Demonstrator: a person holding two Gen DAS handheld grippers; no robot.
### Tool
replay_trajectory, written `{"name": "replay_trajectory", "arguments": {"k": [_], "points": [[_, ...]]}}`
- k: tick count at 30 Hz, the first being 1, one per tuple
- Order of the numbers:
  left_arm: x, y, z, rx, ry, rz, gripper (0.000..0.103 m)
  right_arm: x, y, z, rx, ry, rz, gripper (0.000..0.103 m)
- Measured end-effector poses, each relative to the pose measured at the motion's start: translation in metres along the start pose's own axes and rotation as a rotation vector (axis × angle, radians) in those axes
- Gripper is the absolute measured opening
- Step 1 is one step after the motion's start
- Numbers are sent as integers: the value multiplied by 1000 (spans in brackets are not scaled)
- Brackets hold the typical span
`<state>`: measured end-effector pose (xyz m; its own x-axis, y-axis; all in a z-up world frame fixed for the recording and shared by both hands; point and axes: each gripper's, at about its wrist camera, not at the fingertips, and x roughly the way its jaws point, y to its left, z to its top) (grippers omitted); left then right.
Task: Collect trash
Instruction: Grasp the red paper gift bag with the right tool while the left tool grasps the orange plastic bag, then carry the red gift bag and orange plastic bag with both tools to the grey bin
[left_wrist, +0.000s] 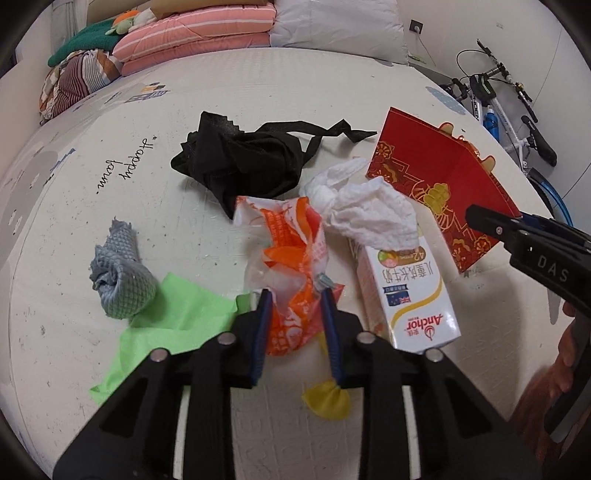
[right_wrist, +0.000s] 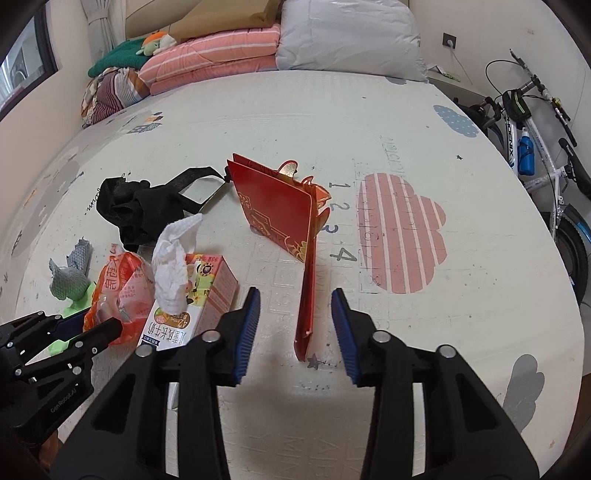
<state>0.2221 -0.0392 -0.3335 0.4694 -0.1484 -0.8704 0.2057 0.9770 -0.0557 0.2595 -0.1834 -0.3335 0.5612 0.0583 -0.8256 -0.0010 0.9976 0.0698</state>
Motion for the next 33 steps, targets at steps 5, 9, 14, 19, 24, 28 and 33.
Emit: {"name": "replay_trajectory", "arguments": {"k": [5, 9, 14, 19, 24, 28, 33], "points": [[-5, 5, 0, -23, -37, -3, 18, 1, -3, -2, 6, 5, 16, 1], [-14, 7, 2, -32, -73, -11, 18, -9, -4, -2, 3, -25, 26, 1], [-21, 3, 3, -28, -95, -5, 18, -26, -3, -1, 3, -80, 46, 1], [-39, -1, 1, -25, -129, 9, 18, -49, -2, -3, 9, -131, 68, 1], [-72, -11, -8, -8, -163, 36, 18, -82, 1, -7, 3, -187, 73, 1], [-100, -22, -22, 8, -182, 41, 18, -112, 8, -18, -13, -215, 79, 1], [-130, -42, -43, 32, -196, 29, 18, -148, 13, -37, -30, -234, 85, 1]]}}
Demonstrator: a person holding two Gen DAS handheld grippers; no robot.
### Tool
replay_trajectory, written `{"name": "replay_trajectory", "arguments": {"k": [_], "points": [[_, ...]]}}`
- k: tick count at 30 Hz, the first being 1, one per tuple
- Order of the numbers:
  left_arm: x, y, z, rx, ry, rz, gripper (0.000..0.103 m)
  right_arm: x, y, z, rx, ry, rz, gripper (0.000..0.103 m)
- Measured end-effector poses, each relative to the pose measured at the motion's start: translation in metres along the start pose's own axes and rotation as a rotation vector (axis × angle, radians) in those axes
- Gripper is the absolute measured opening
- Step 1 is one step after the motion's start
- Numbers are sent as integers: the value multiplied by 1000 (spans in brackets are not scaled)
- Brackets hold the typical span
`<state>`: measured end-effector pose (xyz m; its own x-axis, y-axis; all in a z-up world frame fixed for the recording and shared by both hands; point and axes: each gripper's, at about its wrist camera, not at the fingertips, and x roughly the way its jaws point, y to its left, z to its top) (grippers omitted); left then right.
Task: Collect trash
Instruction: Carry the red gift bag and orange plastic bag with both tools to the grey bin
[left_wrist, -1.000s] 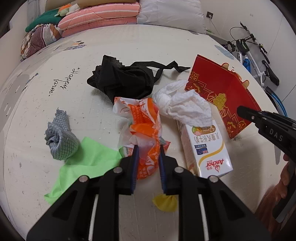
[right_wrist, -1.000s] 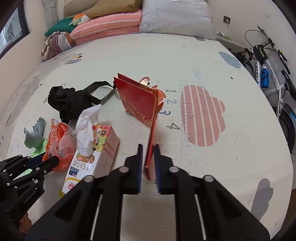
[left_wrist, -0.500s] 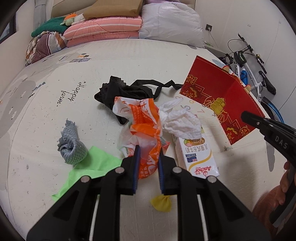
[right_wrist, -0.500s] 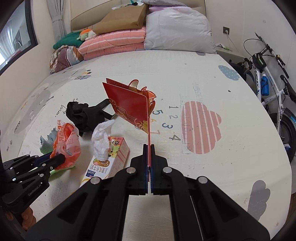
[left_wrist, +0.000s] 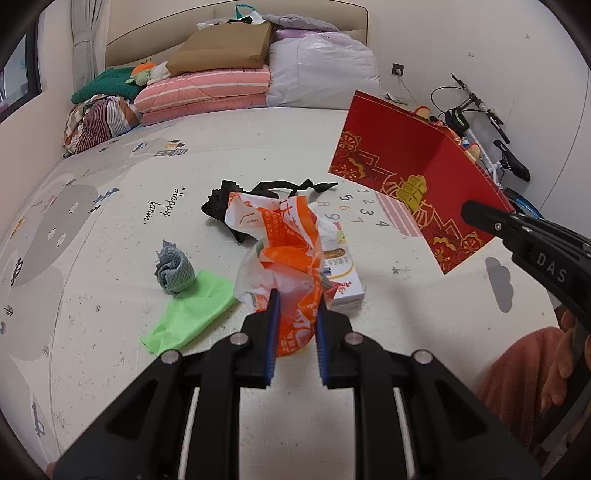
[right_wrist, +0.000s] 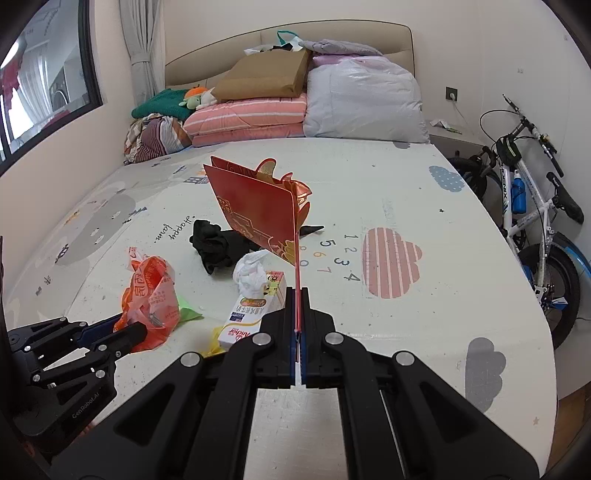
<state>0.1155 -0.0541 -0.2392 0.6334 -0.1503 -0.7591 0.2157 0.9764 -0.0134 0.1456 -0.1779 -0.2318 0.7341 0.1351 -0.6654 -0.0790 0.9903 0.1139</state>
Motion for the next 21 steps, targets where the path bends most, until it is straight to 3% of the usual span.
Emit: {"name": "replay_trajectory", "arguments": {"k": [12, 21], "points": [[-61, -33, -12, 68, -69, -28, 18, -83, -5, -18, 4, -60, -24, 1], [-86, -57, -15, 119, -104, -59, 18, -127, -25, -28, 34, -119, -69, 1]]}}
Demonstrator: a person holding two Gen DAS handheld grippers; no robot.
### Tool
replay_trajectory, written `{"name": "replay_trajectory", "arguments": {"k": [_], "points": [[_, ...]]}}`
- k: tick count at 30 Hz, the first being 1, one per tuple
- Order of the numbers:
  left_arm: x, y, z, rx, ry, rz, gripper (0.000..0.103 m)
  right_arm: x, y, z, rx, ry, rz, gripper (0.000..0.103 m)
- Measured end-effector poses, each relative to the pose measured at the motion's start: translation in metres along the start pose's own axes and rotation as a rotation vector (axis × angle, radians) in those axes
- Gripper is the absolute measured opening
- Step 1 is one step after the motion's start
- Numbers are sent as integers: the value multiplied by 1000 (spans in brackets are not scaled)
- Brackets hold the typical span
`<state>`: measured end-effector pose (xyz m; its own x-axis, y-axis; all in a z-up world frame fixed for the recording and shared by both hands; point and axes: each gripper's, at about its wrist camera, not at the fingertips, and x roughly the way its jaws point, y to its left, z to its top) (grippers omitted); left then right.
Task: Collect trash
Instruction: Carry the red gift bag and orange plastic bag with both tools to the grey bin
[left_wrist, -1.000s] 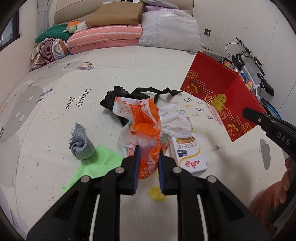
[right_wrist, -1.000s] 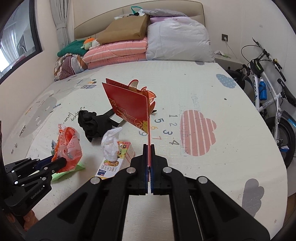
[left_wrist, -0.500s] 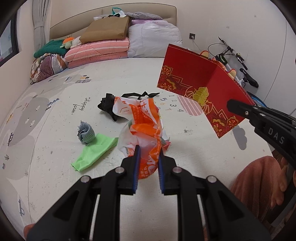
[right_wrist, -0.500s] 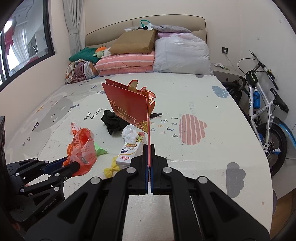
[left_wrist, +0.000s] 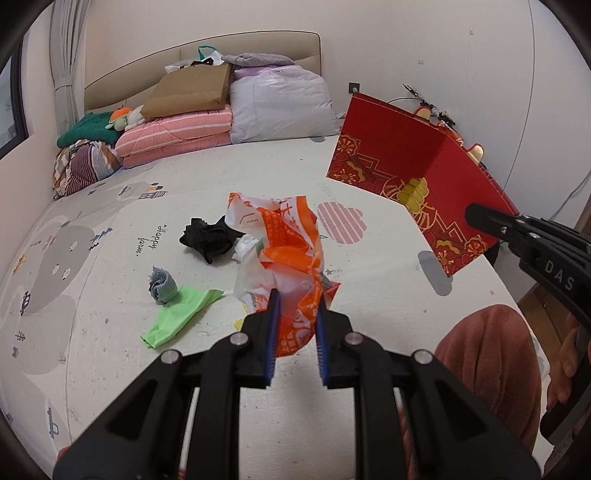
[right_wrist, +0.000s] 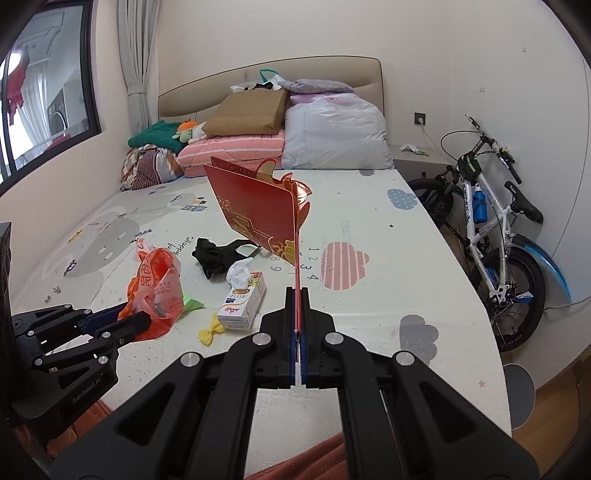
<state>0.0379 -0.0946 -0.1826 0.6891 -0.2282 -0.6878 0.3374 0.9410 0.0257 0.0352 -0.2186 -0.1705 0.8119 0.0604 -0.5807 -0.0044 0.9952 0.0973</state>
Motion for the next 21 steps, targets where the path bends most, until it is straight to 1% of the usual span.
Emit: {"name": "replay_trajectory", "arguments": {"k": [6, 12, 21], "points": [[-1, -24, 4, 43, -3, -36, 18, -18, -28, -5, 44, -23, -51, 1], [7, -57, 13, 97, -1, -85, 18, -33, -66, -14, 99, -34, -115, 1], [28, -128, 31, 197, 11, -199, 18, -58, -137, -32, 197, -46, -235, 1]]}}
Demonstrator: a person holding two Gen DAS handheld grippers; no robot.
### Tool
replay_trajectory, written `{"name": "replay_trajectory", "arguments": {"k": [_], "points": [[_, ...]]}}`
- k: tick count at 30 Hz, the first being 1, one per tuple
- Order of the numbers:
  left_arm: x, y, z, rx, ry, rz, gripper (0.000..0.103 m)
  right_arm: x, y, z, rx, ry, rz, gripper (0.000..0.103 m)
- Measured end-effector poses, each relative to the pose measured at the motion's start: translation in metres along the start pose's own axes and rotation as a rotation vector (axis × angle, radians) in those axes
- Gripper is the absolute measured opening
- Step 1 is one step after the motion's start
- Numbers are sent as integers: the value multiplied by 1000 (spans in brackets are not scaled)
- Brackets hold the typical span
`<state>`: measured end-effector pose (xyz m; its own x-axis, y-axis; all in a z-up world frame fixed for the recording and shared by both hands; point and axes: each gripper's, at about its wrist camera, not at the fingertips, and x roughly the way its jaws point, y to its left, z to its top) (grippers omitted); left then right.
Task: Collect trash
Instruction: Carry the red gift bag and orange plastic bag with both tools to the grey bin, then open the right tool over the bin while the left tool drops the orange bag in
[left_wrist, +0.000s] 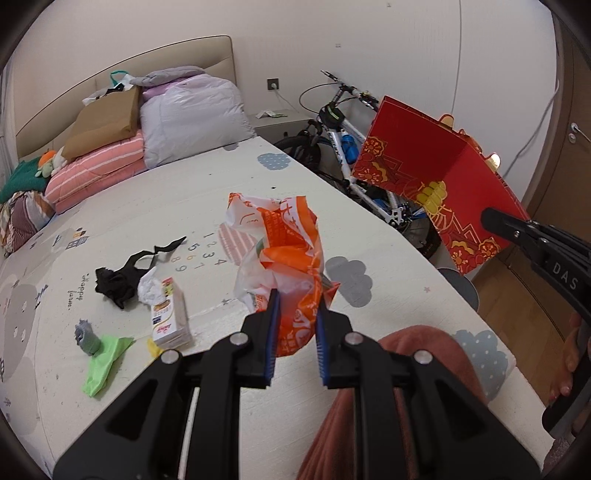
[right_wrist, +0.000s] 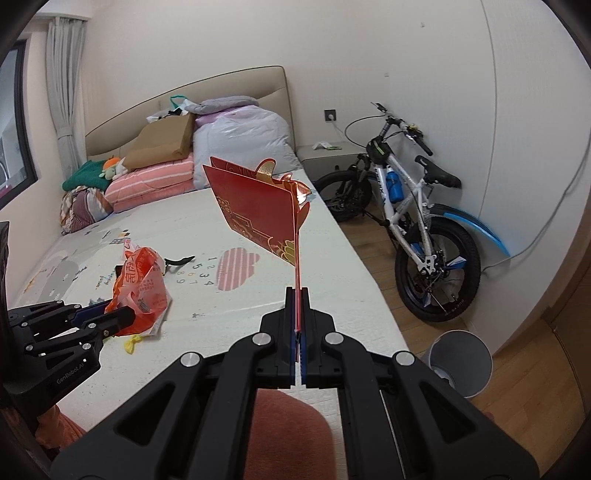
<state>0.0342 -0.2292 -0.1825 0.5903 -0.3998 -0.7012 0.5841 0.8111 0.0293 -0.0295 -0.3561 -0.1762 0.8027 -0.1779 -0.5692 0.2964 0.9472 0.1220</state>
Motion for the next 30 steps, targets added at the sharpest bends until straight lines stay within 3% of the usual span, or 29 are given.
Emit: {"name": "replay_trajectory", "arguments": {"k": [15, 30], "points": [[84, -129, 48, 191, 65, -215, 18, 16, -158, -24, 189, 39, -232, 1], [198, -227, 81, 374, 166, -351, 18, 113, -302, -68, 415, 159, -428, 1]]}}
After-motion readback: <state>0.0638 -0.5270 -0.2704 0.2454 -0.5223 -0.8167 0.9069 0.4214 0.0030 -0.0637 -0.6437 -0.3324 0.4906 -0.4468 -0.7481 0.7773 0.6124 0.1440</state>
